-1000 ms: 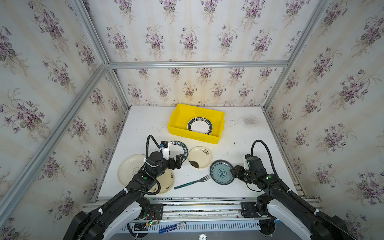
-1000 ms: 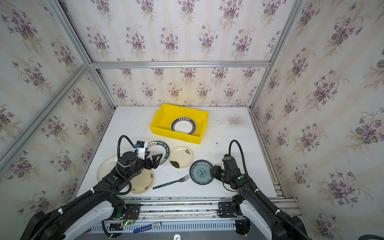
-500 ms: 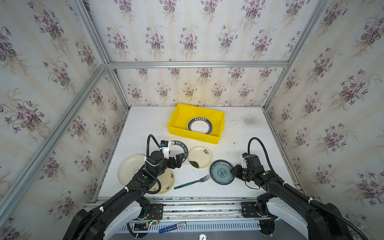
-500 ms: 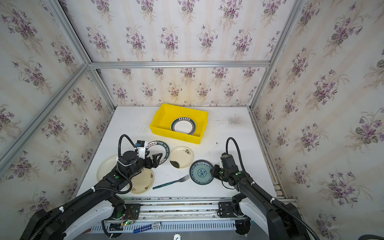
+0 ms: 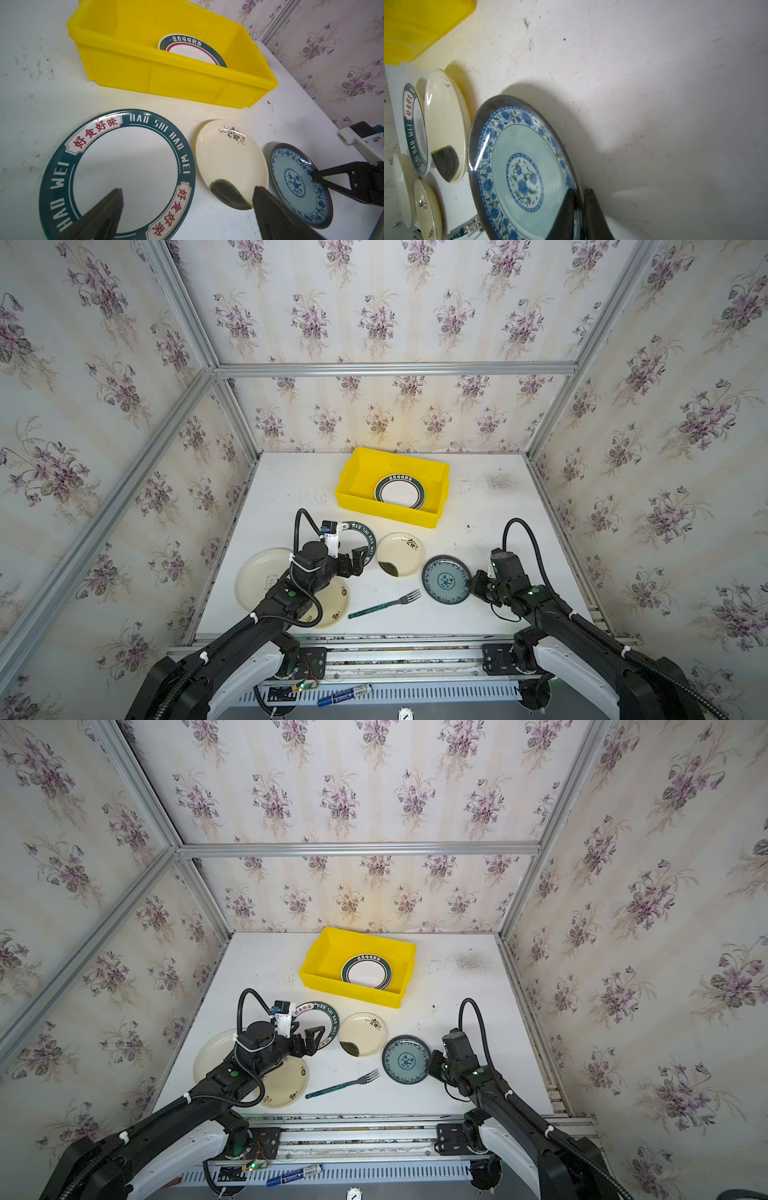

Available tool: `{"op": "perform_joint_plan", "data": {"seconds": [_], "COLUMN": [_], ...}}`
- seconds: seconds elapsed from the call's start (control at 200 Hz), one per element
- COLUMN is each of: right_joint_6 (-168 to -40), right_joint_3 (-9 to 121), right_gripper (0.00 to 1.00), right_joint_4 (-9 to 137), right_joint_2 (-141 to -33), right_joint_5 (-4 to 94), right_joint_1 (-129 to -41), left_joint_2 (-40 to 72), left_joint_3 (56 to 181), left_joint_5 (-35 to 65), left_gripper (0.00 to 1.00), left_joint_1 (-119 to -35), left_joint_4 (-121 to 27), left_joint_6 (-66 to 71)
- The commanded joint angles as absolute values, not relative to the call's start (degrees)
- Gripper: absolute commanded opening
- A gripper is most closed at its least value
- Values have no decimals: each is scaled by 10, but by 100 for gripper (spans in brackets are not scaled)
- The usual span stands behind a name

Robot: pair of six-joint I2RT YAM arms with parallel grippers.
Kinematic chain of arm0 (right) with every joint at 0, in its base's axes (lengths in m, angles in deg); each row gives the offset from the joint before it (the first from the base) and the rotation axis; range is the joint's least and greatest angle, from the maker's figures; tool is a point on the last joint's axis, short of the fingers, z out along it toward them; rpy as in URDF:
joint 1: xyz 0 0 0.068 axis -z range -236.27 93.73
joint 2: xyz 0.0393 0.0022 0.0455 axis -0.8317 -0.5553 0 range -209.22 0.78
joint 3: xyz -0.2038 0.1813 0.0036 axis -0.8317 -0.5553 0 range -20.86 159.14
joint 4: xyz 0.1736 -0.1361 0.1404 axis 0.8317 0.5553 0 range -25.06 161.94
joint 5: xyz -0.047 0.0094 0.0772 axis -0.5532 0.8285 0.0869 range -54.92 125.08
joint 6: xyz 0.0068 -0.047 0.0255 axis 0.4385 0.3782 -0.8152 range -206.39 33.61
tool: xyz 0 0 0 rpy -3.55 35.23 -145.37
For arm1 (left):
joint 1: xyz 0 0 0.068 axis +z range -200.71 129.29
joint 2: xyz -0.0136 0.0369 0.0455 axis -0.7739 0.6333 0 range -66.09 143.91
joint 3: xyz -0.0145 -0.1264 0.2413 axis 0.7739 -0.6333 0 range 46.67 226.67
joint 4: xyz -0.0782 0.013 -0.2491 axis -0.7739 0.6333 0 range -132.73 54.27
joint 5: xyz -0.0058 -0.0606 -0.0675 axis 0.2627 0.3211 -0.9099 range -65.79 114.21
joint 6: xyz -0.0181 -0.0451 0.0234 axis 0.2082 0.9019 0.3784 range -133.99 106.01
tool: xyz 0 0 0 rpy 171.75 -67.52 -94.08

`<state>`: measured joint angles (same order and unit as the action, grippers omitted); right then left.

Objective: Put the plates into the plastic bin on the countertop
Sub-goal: 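Close the right gripper on the blue-floral plate rim, then tilt the blue-floral plate up and lift it with the right gripper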

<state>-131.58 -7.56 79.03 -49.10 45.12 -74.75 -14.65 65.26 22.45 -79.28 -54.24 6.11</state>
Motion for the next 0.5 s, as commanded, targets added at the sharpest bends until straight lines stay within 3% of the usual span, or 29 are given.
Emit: {"op": "perform_joint_plan", "data": {"seconds": [0.0,0.315,0.495], "right_joint_6": [-1323,-1328,-1335], "right_joint_3": [-78,-66,-50], "right_gripper": [10,0,0], "right_joint_4": [817,844,882], "right_joint_2": [-493,-481,-440], "right_joint_5": [428,420,399], "right_joint_1": [-748,-748,-747], "left_joint_2": [-141,-134,-136], "left_joint_3": [660,663,663], "left_joint_5": [223,224,223], "left_gripper": [100,100,100], "left_joint_1": [-793,-793,-793], "left_joint_4": [-554,-554,-552], "left_joint_6": [56,56,57]}}
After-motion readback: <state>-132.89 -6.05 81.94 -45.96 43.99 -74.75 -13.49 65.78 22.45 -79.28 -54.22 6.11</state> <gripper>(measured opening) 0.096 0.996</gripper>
